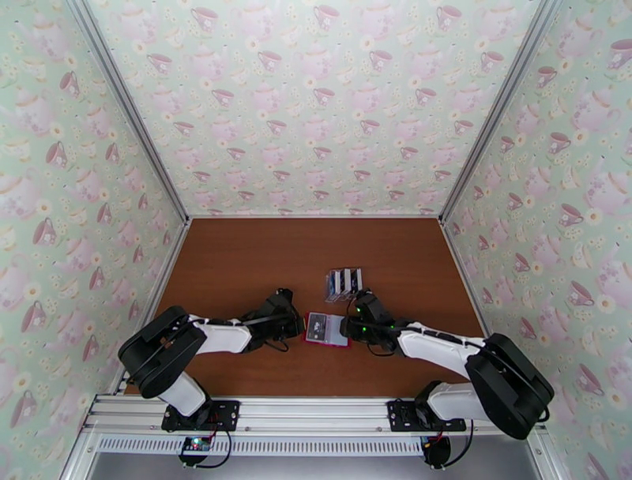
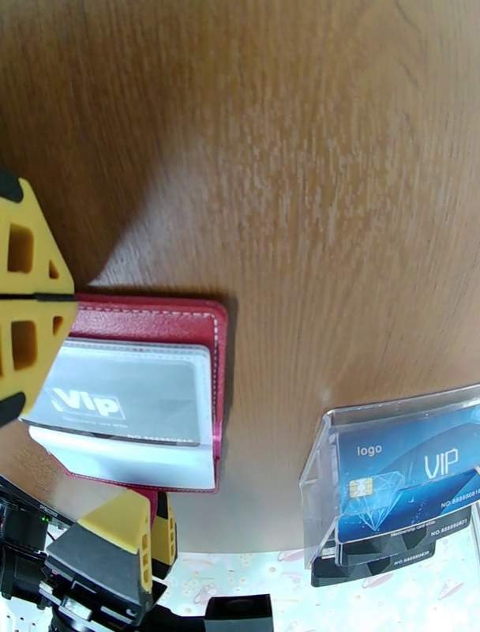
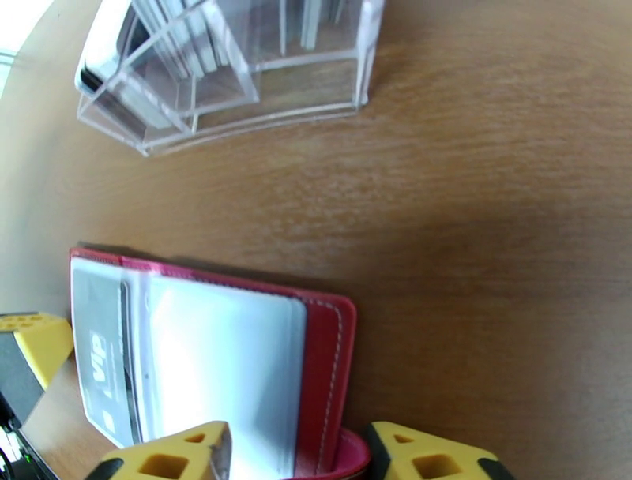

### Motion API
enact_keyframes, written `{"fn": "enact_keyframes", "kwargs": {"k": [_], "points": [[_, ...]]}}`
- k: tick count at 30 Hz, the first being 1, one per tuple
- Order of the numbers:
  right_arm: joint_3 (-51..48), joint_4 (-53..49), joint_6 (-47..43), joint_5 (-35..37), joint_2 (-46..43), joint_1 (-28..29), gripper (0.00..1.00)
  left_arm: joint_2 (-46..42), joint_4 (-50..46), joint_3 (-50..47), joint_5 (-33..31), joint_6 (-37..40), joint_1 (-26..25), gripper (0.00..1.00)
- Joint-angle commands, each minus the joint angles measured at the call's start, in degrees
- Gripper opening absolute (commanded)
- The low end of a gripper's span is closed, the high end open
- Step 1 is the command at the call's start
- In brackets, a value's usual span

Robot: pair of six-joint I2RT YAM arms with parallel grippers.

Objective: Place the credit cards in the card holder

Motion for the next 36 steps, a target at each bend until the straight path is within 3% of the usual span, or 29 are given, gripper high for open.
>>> {"fn": "enact_keyframes", "kwargs": {"k": [1, 7, 16, 24, 36], "points": [[-2.4, 3.3, 0.6, -2.3, 3.4, 0.1, 0.46, 3.6, -10.2, -3.3, 4.7, -1.5, -2.2, 0.05], [-2.3, 2.2, 0.2, -1.2, 3.8, 0.2, 0.35, 3.5, -10.2, -3.2, 4.6, -1.6, -2.2, 0.05], [-2.6, 2.4, -0.1, -4.5, -3.2, 0.2, 0.23, 3.9, -10.5, -2.5, 4.8, -1.5, -2.3, 0.05], [-0.7, 2.1, 0.8, -8.8, -8.6, 0.1, 0.23, 3.2, -10.7, -2.5, 4.7, -1.6, -2.6, 0.05], [3.0, 2.1, 1.6, -11.7, -7.9, 0.4, 0.29, 2.5, -11.0, -2.5, 4.7, -1.6, -3.1, 0.04]]}}
